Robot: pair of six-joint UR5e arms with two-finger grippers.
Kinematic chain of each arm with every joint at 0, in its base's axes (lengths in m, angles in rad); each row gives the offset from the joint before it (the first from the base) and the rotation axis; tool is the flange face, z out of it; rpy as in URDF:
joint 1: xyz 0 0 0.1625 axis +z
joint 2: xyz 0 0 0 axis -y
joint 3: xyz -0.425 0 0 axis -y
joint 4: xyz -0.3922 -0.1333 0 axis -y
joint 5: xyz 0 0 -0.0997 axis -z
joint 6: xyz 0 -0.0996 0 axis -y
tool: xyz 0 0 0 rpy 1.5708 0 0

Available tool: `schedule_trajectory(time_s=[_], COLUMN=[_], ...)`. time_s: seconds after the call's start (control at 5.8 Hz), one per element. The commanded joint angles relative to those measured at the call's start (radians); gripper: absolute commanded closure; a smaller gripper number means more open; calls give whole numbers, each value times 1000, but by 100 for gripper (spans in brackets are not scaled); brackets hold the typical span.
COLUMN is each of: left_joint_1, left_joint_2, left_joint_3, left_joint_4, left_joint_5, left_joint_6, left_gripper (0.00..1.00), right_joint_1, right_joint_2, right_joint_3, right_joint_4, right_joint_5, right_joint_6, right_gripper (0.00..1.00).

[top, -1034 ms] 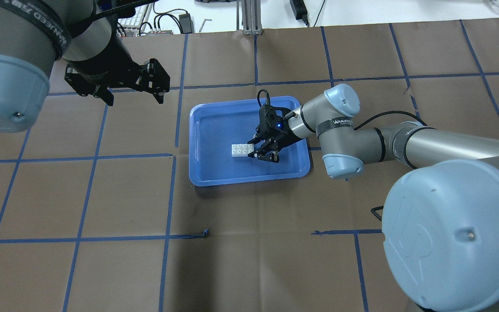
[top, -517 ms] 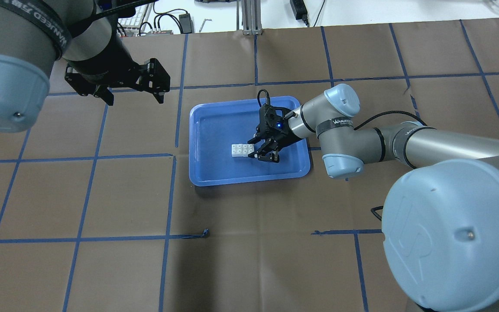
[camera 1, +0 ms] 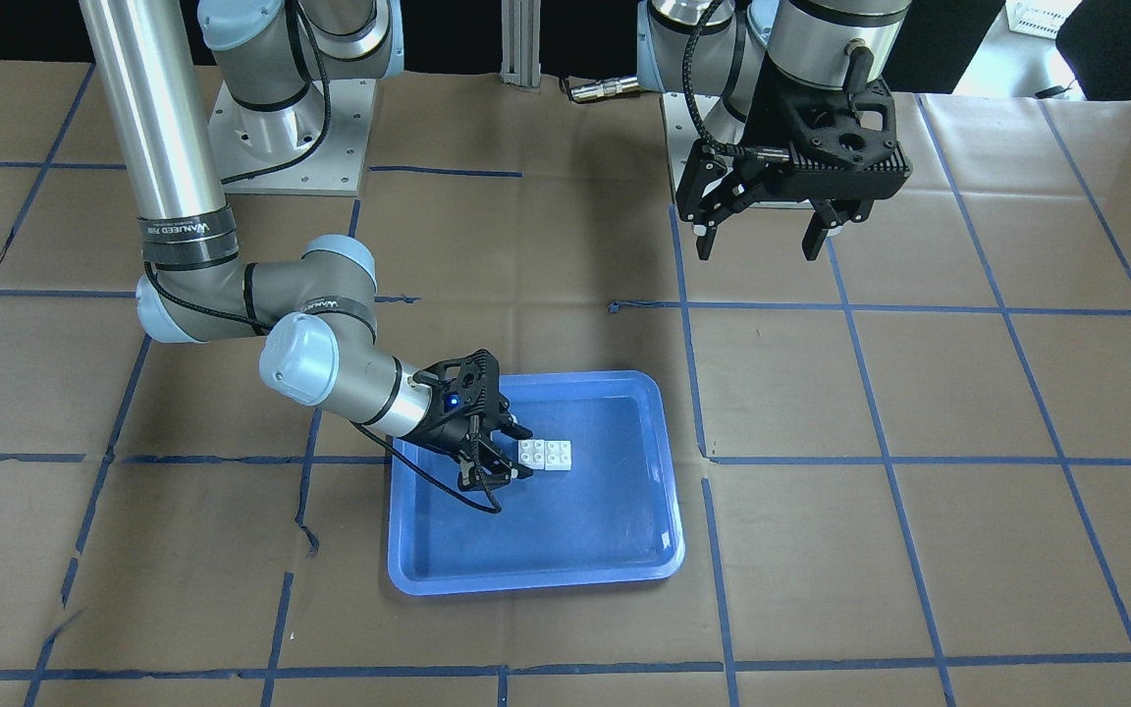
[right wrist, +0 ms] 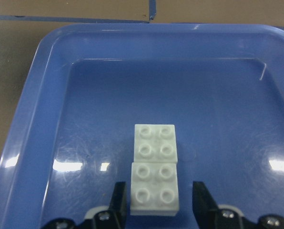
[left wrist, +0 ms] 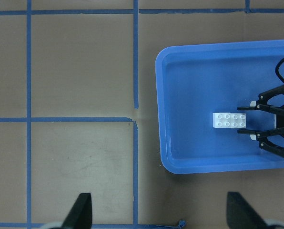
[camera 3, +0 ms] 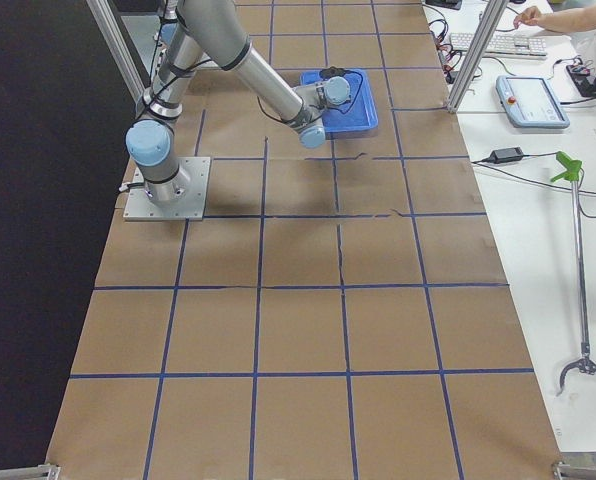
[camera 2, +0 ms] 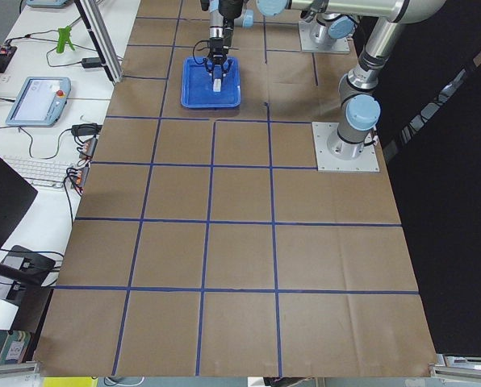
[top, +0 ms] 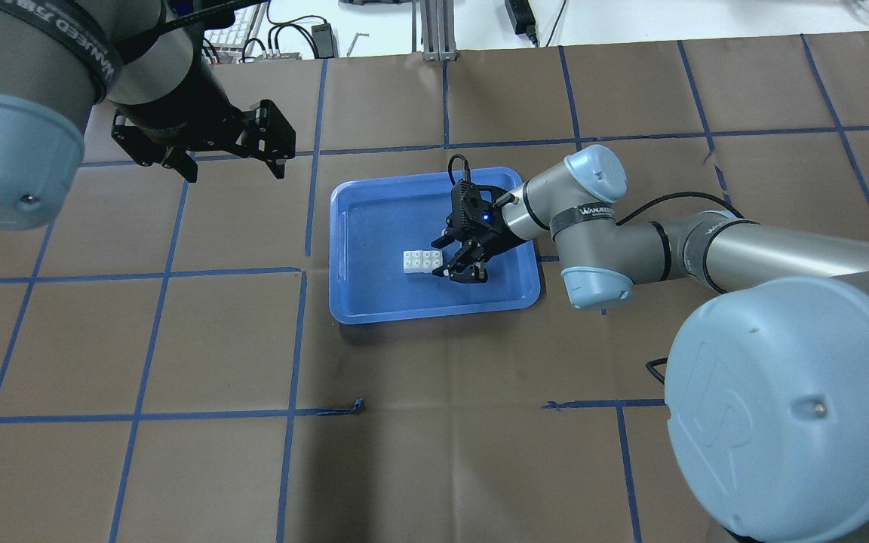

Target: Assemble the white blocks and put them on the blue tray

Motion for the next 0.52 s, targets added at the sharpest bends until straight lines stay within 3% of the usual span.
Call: schedule_trajectory(time_s=[0.0, 0.17, 0.34], left_joint_1=[0, 0, 0], left_joint_2=[0, 0, 0], left_joint_3=[0, 0, 0], left_joint_4=[0, 0, 0], left_joint_5=[-1, -1, -1], left_joint_6=[0, 0, 0], left_gripper=[1, 1, 1], right_joint_1=[-14, -15, -18], right_joint_2=[-21, -56, -105], right_joint_3=[-57, -89, -100], right_joint_4=[8, 24, 72], right_joint_5=[-9, -26, -97], right_joint_6=[91, 152, 210], right_gripper=[0, 0, 0])
